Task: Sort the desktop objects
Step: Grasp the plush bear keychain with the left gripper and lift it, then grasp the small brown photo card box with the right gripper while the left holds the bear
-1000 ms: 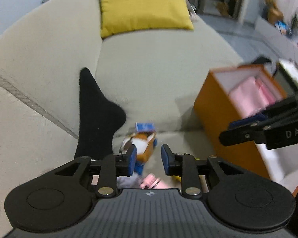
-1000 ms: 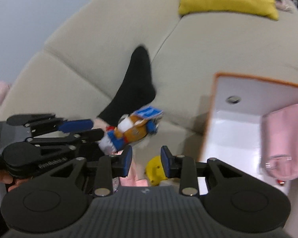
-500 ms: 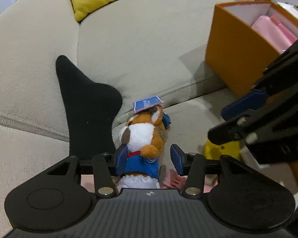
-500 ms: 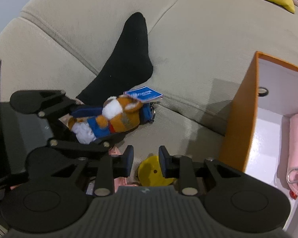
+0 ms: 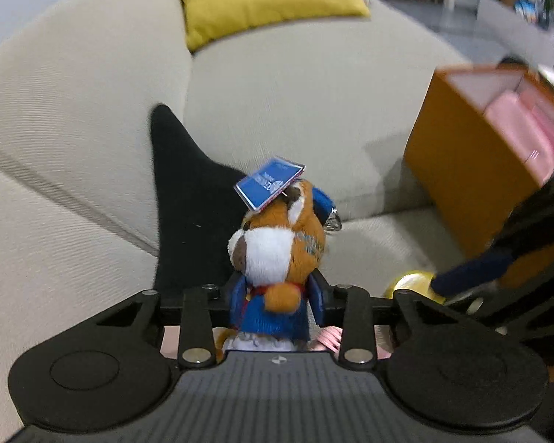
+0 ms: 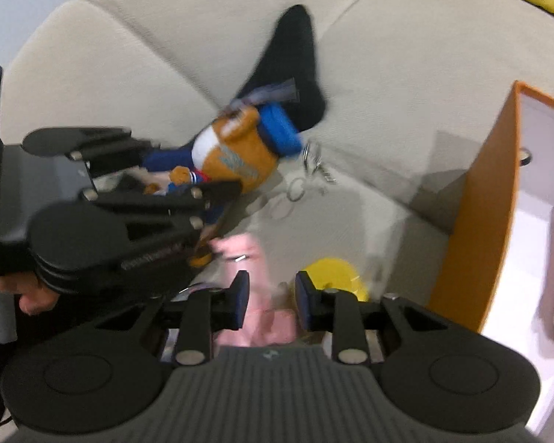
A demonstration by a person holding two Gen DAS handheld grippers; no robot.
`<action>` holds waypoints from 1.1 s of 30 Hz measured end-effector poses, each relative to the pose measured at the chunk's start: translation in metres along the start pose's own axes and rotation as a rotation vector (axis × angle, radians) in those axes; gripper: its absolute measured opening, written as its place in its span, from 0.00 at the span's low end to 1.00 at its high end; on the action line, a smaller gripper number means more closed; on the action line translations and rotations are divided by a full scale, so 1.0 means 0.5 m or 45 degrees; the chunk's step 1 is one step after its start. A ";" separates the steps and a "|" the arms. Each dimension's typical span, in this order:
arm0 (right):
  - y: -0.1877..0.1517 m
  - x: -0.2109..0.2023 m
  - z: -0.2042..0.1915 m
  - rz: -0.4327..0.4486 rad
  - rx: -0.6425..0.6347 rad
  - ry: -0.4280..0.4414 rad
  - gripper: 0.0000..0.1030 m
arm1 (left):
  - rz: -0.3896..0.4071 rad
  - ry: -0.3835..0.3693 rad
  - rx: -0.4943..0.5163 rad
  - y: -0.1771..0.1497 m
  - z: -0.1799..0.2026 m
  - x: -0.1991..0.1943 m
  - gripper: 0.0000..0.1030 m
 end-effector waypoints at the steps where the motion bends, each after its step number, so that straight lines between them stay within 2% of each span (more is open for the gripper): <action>1: -0.008 -0.004 -0.012 -0.009 -0.009 0.030 0.29 | 0.024 -0.006 -0.011 0.000 0.000 -0.024 0.38; 6: -0.071 -0.004 -0.075 -0.101 -0.104 0.155 0.29 | 0.068 -0.048 -0.093 -0.019 0.001 -0.118 0.37; 9: -0.116 -0.003 -0.104 -0.140 -0.207 0.169 0.29 | 0.100 -0.065 -0.148 -0.040 -0.003 -0.164 0.37; 11: -0.147 -0.002 -0.114 -0.180 -0.197 0.191 0.29 | 0.121 -0.065 -0.198 -0.060 -0.005 -0.196 0.37; 17: -0.236 0.002 -0.124 -0.242 0.034 0.238 0.30 | 0.158 -0.075 -0.355 -0.123 -0.001 -0.252 0.37; 20: -0.277 0.012 -0.122 -0.247 0.225 0.261 0.30 | 0.162 -0.060 -0.398 -0.155 0.006 -0.267 0.37; 24: -0.320 0.042 -0.105 -0.233 0.422 0.233 0.30 | 0.181 -0.035 -0.468 -0.192 0.010 -0.282 0.37; 29: -0.341 0.081 -0.094 -0.191 0.617 0.242 0.35 | 0.226 -0.043 -0.569 -0.225 0.009 -0.303 0.37; 33: -0.345 0.102 -0.087 -0.149 0.720 0.226 0.44 | 0.244 -0.047 -0.619 -0.237 0.006 -0.310 0.37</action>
Point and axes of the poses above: each gripper's, at about its wrist camera, not at the fingertips, and x roughly the way its jaws point, z to its right, y to its top, the point moved 6 cm from there along x, roughly the way its jaws point, and after that the axes turned 5 degrees about z, right-handed, at the moved point
